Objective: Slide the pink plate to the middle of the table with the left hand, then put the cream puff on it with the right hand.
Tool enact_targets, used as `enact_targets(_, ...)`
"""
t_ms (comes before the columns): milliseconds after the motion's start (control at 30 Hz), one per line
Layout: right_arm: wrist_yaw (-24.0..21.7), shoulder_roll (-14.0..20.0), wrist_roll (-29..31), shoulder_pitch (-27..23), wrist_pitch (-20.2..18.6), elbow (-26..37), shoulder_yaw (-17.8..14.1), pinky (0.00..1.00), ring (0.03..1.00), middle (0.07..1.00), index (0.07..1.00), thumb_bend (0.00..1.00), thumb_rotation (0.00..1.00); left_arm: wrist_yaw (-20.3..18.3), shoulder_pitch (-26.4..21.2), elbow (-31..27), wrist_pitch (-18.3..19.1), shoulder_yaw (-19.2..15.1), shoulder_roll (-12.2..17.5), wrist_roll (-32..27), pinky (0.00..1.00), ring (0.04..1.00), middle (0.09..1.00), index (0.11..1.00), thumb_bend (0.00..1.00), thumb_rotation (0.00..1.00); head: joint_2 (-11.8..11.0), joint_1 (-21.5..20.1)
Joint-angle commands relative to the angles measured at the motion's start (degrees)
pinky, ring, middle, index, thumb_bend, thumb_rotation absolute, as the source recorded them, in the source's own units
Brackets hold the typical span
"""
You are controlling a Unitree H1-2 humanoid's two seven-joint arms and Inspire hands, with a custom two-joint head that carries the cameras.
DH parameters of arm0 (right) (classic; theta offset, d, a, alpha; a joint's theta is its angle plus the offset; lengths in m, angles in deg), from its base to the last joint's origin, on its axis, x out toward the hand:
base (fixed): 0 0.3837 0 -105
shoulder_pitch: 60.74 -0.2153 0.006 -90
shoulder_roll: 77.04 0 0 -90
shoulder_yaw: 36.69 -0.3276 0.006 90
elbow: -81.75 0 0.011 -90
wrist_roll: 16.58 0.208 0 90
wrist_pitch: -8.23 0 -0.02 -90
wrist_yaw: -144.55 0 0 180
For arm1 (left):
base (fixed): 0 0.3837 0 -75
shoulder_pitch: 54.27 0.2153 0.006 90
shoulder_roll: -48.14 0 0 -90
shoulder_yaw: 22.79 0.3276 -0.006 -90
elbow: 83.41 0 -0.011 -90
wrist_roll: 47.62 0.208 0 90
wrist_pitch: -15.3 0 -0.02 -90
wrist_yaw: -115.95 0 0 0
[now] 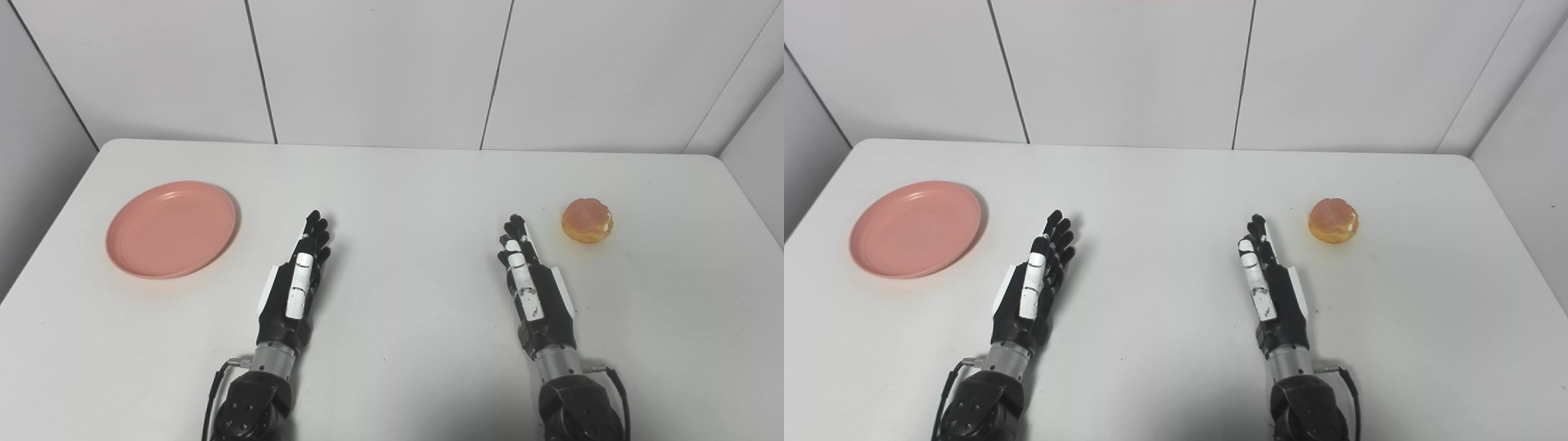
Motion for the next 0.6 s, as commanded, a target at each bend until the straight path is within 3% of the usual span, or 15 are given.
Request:
enact_targets(0,-0.35,-0.33,0.43,-1.28,0.72,1.45,-0.16,1.00,1.000,1.000,1.000,0.63,0.87,0.00,-0.04,0.54,1.21,-0.13,-0.05,-0.26,1.00,1.000,1.000,1.000,0.72,1.00,0.00,0.01)
enact_targets(567,-0.97,-0.10,1.36,-1.19,-0.11,1.89,-0.20,1.00,1.000,1.000,1.000,0.61,0.86,0.36,0.08,0.28,1.18,-0.13,-0.09,0.40,1.00,1.000,1.000,1.000,0.71,1.00,0.00,0.01)
